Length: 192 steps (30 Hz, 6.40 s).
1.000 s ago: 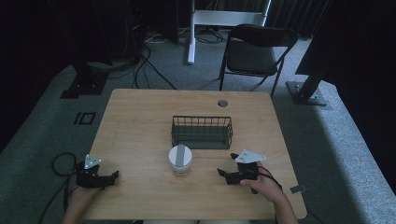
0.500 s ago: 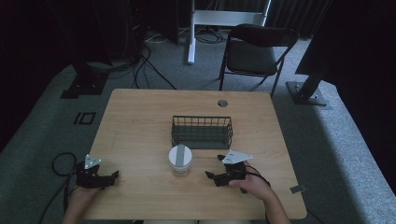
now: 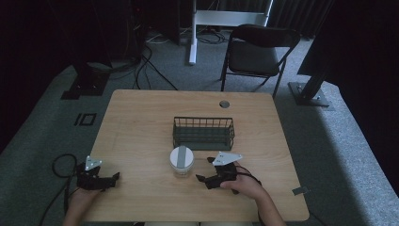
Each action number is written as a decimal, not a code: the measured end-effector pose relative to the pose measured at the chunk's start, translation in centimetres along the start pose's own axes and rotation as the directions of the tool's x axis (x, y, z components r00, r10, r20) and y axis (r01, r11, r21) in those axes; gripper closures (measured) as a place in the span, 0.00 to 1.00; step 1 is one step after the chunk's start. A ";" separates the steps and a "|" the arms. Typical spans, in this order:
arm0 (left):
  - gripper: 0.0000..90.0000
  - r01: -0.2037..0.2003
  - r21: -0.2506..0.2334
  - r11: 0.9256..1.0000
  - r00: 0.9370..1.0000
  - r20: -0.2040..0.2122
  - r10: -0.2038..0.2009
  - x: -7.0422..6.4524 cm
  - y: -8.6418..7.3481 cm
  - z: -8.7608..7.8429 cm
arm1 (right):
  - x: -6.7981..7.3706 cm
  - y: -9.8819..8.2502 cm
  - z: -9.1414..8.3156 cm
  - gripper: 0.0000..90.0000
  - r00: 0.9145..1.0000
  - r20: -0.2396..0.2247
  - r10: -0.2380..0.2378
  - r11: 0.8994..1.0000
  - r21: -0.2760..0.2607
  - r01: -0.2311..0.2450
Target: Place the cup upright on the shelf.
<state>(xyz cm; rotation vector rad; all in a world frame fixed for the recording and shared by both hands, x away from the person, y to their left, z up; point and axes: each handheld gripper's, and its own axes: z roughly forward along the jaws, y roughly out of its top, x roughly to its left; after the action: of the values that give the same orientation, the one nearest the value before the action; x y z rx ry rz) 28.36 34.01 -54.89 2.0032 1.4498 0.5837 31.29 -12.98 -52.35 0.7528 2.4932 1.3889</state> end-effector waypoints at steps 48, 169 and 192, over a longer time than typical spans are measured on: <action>0.00 -0.004 0.000 1.000 1.000 0.004 0.004 0.0 0.0 0.0 | 1.7 2.5 6.1 0.14 0.996 -0.085 -0.019 0.994 -0.108 0.010; 0.00 -0.004 0.000 1.000 1.000 0.004 0.004 0.0 0.0 0.0 | -6.8 8.2 1.8 0.20 0.757 0.604 0.249 0.968 -0.161 -0.190; 0.00 -0.004 0.000 1.000 1.000 0.004 0.004 0.0 0.0 0.0 | -7.0 6.1 1.8 0.18 0.786 0.556 0.270 0.961 -0.211 -0.181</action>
<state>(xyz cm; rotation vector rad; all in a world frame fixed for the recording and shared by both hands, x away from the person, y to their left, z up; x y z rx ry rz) 28.37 34.03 -54.89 2.0069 1.4438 0.5807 40.01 -12.64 -48.76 1.2574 1.8465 1.1557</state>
